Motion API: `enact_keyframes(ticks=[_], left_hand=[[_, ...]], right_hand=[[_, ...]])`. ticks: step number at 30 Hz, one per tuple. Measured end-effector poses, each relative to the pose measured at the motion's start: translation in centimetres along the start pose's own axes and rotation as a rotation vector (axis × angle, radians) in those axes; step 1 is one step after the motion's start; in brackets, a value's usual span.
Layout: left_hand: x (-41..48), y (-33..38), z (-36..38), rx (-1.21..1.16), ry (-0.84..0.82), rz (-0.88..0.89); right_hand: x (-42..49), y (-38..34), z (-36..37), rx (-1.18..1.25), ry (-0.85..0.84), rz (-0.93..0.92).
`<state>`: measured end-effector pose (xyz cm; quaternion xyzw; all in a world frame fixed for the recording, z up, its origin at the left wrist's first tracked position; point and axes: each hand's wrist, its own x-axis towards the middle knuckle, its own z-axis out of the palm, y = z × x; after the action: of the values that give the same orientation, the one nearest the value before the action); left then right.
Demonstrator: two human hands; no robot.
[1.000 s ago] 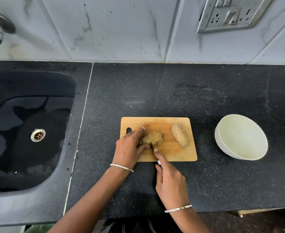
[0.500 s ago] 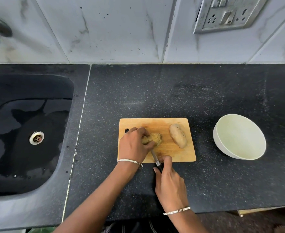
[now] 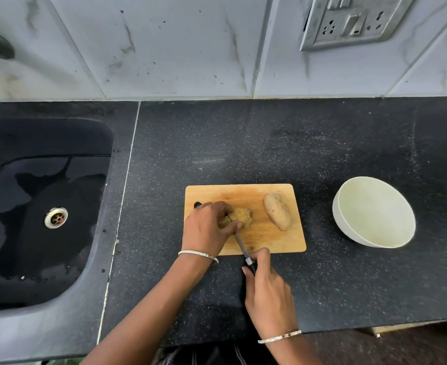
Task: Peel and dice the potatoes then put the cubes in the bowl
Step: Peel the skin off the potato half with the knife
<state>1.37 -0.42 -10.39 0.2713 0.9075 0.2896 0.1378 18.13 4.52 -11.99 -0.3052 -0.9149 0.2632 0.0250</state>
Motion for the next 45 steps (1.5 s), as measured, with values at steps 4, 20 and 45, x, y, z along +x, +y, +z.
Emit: enact_keyframes(ticks=[4,20,45], left_hand=[[-0.2,-0.8,-0.9,-0.002,-0.136,0.06],[-0.9,-2.1,0.9,-0.054,0.056,0.079],[-0.9,-3.5,1.7,-0.184,0.12,0.04]], right_hand=[[0.2,-0.1,-0.2,0.022,0.002,0.001],[0.3,-0.8,-1.1,0.056,0.115,0.004],[2.2,-1.3,0.4,-0.031,0.105,-0.073]])
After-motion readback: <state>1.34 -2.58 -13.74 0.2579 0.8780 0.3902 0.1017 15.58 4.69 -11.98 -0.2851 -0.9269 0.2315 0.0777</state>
